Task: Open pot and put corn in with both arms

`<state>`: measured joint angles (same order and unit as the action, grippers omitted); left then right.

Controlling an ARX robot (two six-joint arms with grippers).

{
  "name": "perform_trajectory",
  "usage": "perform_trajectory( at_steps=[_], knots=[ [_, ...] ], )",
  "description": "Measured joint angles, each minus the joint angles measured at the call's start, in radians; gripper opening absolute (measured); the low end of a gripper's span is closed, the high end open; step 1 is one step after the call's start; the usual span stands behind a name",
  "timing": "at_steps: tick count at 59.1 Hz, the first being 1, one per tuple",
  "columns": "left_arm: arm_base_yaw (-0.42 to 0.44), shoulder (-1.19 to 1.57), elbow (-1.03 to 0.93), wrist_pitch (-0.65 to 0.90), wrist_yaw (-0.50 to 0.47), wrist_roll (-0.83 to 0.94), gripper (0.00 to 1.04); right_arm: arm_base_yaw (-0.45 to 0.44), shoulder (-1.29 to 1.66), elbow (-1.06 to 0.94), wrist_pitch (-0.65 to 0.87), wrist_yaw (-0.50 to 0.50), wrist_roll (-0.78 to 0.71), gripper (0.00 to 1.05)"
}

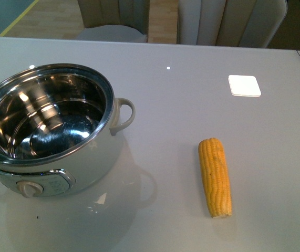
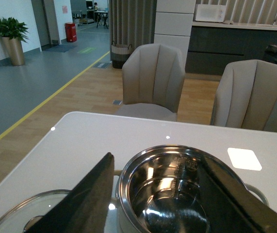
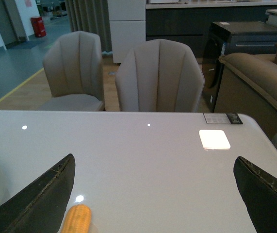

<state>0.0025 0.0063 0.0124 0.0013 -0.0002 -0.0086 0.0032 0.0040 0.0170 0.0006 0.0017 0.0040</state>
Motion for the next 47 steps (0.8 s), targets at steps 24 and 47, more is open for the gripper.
perform_trajectory(
  at_steps=[24,47],
  knots=[
    [0.000,0.000,0.000,0.000,-0.001,0.001,0.98,-0.066,0.370,0.186,-0.538,-0.164,0.282,0.96],
    [0.000,0.000,0.000,-0.001,0.000,0.001,0.98,0.117,1.041,0.219,0.001,-0.097,0.290,0.96]
  ],
)
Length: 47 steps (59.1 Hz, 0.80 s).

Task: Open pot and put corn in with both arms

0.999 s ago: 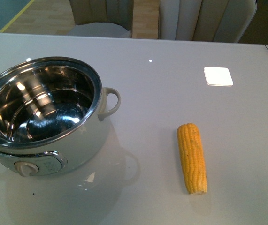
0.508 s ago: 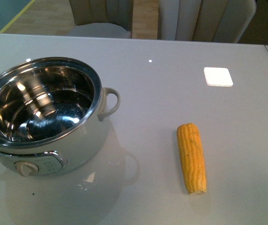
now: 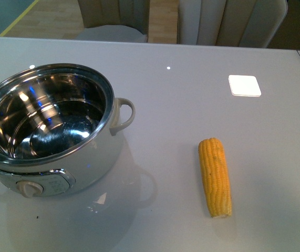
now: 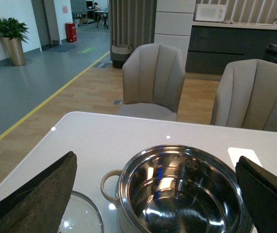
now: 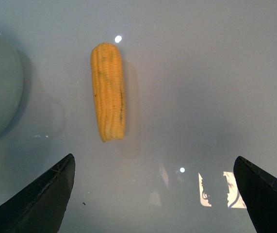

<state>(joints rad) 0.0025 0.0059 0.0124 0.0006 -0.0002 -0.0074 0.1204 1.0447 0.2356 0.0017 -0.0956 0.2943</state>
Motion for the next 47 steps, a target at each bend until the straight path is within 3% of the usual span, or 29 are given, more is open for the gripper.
perform_trajectory(
  at_steps=[23,47],
  knots=[
    [0.000,0.000,0.000,0.000,0.000,0.000,0.98,0.208,0.677,0.166,0.396,0.059,-0.011,0.96],
    [0.000,0.000,0.000,0.000,0.000,0.000,0.98,0.259,1.048,0.346,0.492,0.114,-0.112,0.96]
  ],
)
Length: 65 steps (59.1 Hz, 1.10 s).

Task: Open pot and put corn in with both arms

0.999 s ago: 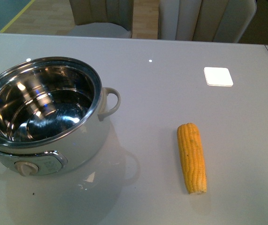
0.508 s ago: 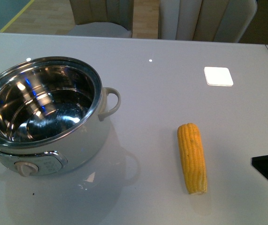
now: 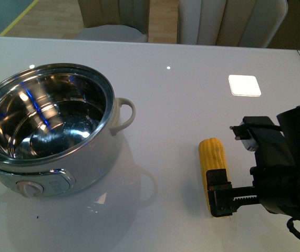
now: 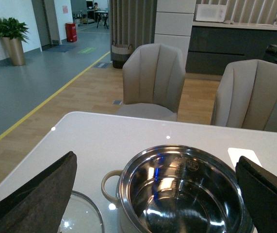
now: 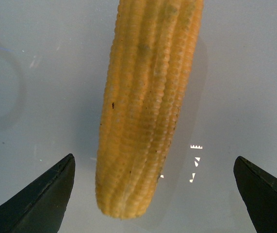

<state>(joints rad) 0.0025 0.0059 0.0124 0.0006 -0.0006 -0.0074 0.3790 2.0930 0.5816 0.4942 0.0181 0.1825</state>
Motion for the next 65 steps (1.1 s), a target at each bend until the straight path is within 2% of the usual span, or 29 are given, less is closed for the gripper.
perform_trajectory(
  at_steps=[14,26,36,46,65],
  knots=[
    [0.000,0.000,0.000,0.000,0.000,0.000,0.98,0.001,0.124,0.099,0.005,0.011,-0.047,0.95],
    [0.000,0.000,0.000,0.000,0.000,0.000,0.98,0.022,0.165,0.121,-0.005,0.015,-0.054,0.51],
    [0.000,0.000,0.000,0.000,0.000,0.000,0.98,0.014,0.134,0.111,-0.016,0.012,-0.053,0.32],
    [0.000,0.000,0.000,0.000,0.000,0.000,0.98,0.004,-0.002,0.067,-0.048,0.000,-0.043,0.23],
    [0.000,0.000,0.000,0.000,0.000,0.000,0.98,-0.010,-0.258,0.060,-0.182,-0.064,0.027,0.21]
  ],
)
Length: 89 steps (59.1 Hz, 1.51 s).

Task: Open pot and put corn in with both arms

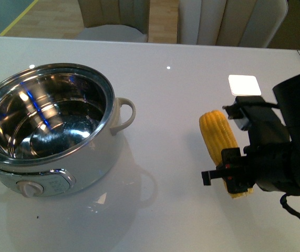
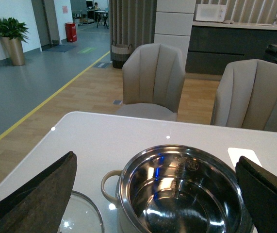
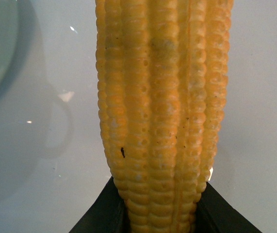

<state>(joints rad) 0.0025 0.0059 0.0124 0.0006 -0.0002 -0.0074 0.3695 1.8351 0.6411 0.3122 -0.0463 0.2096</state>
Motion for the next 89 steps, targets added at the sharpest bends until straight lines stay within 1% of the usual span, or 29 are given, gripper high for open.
perform_trajectory(
  at_steps=[9,15,29,43,52,89],
  knots=[
    [0.000,0.000,0.000,0.000,0.000,0.000,0.98,-0.001,-0.068,0.051,-0.074,-0.020,0.025,0.20],
    [0.000,0.000,0.000,0.000,0.000,0.000,0.98,0.019,-0.086,0.128,-0.132,-0.037,0.062,0.20],
    [0.000,0.000,0.000,0.000,0.000,0.000,0.98,0.086,-0.044,0.302,-0.200,-0.081,0.168,0.20],
    [0.000,0.000,0.000,0.000,0.000,0.000,0.98,0.188,0.095,0.498,-0.264,-0.107,0.294,0.19],
    [0.000,0.000,0.000,0.000,0.000,0.000,0.98,0.220,0.164,0.594,-0.291,-0.126,0.369,0.19],
    [0.000,0.000,0.000,0.000,0.000,0.000,0.98,0.341,0.342,0.782,-0.349,-0.207,0.543,0.18]
  ],
)
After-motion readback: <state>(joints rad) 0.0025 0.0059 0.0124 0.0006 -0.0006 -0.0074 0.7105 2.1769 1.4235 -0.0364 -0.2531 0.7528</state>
